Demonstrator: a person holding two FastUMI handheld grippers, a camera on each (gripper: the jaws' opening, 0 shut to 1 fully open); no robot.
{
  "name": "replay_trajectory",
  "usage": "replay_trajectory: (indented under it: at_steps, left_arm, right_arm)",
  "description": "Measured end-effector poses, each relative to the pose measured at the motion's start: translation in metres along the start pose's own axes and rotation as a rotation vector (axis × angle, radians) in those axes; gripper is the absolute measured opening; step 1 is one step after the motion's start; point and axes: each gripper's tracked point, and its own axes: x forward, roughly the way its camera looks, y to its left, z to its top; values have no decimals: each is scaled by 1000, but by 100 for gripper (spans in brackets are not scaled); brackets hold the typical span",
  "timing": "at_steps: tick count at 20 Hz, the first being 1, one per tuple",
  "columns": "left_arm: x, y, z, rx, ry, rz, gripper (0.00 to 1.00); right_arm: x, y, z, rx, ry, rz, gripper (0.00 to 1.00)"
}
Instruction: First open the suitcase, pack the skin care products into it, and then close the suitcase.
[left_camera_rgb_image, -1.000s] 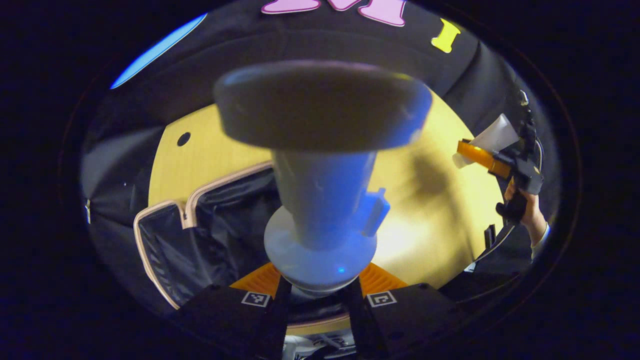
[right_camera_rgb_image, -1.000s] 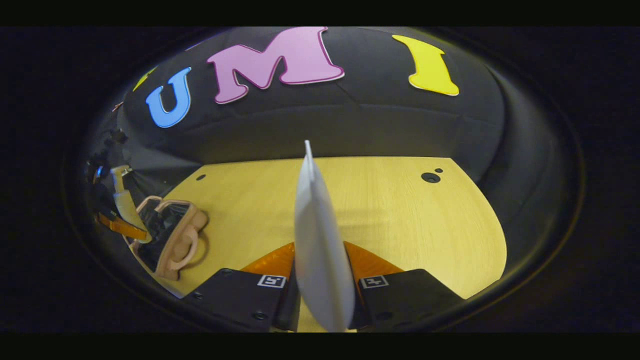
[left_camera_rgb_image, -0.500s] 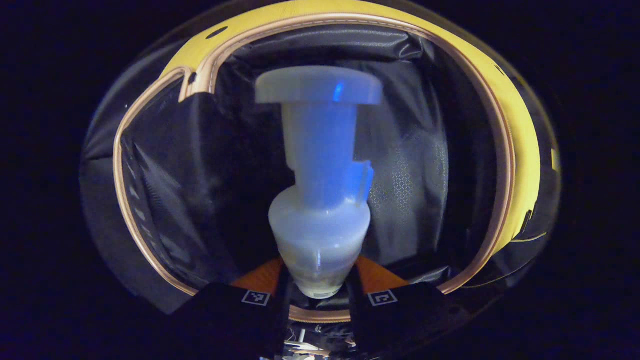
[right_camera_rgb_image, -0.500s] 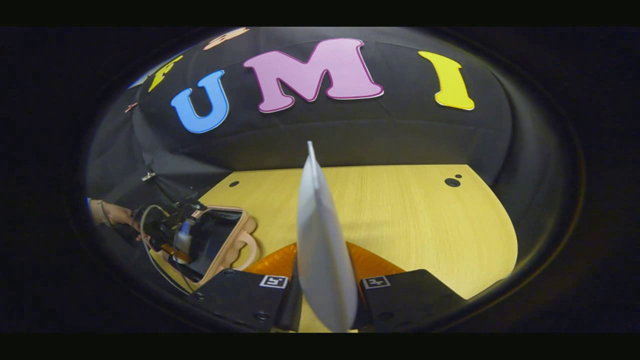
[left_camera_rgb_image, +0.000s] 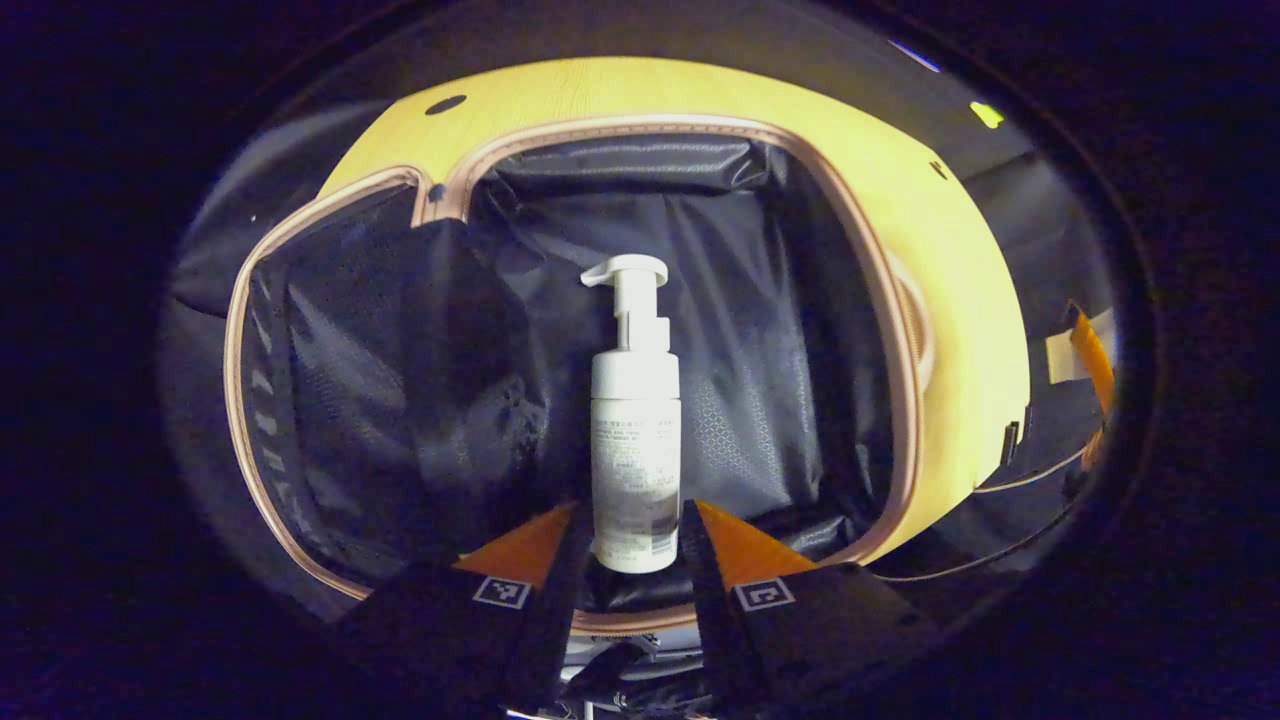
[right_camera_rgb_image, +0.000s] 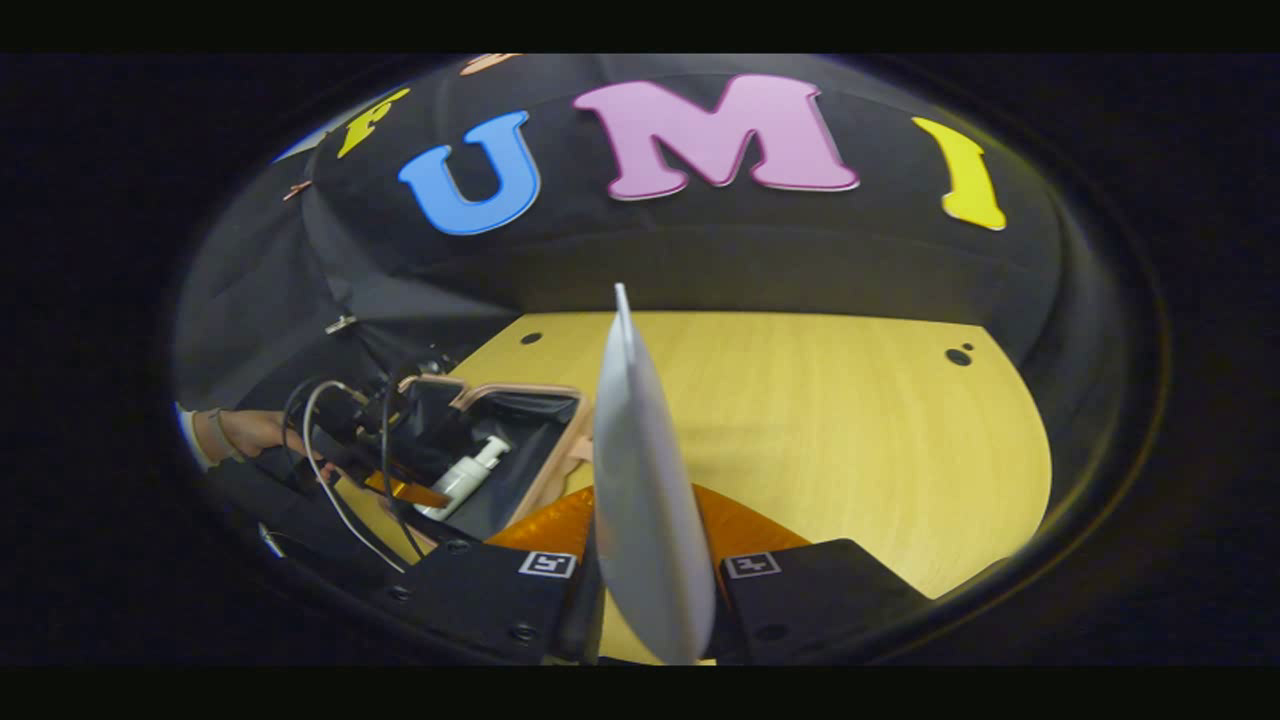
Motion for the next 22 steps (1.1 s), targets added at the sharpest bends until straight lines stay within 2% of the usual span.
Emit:
replay_trajectory:
  at_steps: [1, 2, 4, 7, 8, 10, 11, 12, 14, 18, 19, 21, 22]
  left_arm:
    - [-15, 3, 1, 4, -58, -13, 63]
    - [-32, 8, 2, 1, -116, -26, 57]
    - [-67, 25, -1, -23, -230, -47, 56]
    - [-108, 65, -20, -94, -340, -14, 64]
    - [-115, 84, -31, -129, -364, -4, 70]
    - [-122, 112, -58, -210, -383, 13, 74]
    - [-124, 127, -73, -251, -387, 28, 77]
    - [-123, 141, -85, -294, -388, 46, 86]
    - [-117, 161, -109, -376, -375, 63, 92]
    - [-116, 190, -134, -501, -378, 50, 93]
    - [-122, 198, -135, -520, -379, 43, 93]
    - [-124, 207, -128, -546, -382, 42, 93]
    - [-125, 212, -124, -556, -378, 45, 93]
  right_arm:
    - [9, 17, -4, 22, 30, 27, 39]
    - [19, 34, -8, 39, 61, 53, 39]
    - [37, 69, -23, 53, 153, 127, 39]
    - [70, 106, -50, 92, 301, 175, 39]
    - [81, 116, -58, 107, 343, 170, 39]
    - [104, 133, -77, 135, 433, 149, 39]
    - [112, 136, -87, 142, 485, 131, 39]
    - [119, 139, -94, 143, 519, 110, 39]
    - [135, 140, -111, 123, 587, 56, 39]
    - [149, 145, -133, 160, 694, -13, 39]
    - [153, 146, -137, 167, 706, -25, 32]
    - [156, 139, -140, 154, 718, -75, 47]
    - [155, 139, -137, 158, 710, -81, 41]
